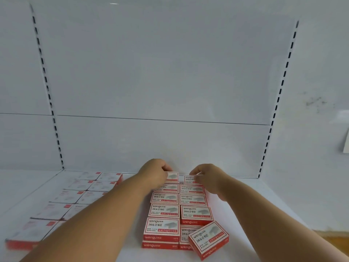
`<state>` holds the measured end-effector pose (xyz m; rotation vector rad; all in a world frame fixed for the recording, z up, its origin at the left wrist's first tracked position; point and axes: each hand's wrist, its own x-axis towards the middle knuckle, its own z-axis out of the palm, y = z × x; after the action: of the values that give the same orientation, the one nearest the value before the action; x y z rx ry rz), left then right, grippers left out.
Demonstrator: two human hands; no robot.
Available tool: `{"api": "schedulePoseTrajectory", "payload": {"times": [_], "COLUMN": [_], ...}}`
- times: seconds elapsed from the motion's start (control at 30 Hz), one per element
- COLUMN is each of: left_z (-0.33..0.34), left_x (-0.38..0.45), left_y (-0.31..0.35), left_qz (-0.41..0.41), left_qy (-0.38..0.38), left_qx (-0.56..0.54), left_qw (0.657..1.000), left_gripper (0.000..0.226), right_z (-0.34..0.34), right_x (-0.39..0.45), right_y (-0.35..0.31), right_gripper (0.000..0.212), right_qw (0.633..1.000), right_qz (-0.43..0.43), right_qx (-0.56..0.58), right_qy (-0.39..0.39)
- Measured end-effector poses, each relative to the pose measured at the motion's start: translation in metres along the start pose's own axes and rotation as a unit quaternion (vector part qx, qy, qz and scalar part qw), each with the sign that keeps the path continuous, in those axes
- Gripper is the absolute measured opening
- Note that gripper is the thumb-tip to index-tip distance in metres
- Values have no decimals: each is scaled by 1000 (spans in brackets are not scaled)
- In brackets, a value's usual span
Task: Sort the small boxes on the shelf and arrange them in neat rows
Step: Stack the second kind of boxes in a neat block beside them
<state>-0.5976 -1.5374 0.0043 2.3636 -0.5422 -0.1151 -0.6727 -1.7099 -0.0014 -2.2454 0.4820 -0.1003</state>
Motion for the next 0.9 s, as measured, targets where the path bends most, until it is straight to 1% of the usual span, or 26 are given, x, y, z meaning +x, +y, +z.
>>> {"api": "schedulePoseTrajectory", "payload": {"times": [0.07,0.17,0.3,0.47,0.57,0.63,0.7,0.77,0.9], "left_z": [5,7,7,3,-2,-8,-15,-19,-11], "left_x": [2,1,-1,-10,-26,-45,-68,-93,-129], "left_y": [-3,-5,-9,-9,-7,-5,-5,-9,-26], "left_qz": [5,7,6,-6,2,17,41,66,97], "left_qy": [-20,-30,-35,-43,-16,10,32,44,75], "left_qx": [16,23,1,-51,-49,-61,-96,-123,-134], "left_qw": [1000,999,999,998,999,998,994,989,983], "left_gripper": [20,25,25,30,37,35,30,27,19], "right_z": [3,10,10,8,3,0,-1,-1,1], "right_x": [0,1,-2,-14,-34,-58,-86,-110,-128], "right_y": [1,1,-1,-1,-4,1,8,15,26], "right_gripper": [17,19,23,31,30,23,15,15,31], "right_qw": [1000,1000,1000,999,996,989,983,981,985], "right_qz": [-6,-11,-12,-16,-33,-67,-115,-149,-163], "right_qx": [-8,-2,-4,-5,7,32,28,33,64], "right_qy": [-5,-2,1,32,83,125,143,117,15]}}
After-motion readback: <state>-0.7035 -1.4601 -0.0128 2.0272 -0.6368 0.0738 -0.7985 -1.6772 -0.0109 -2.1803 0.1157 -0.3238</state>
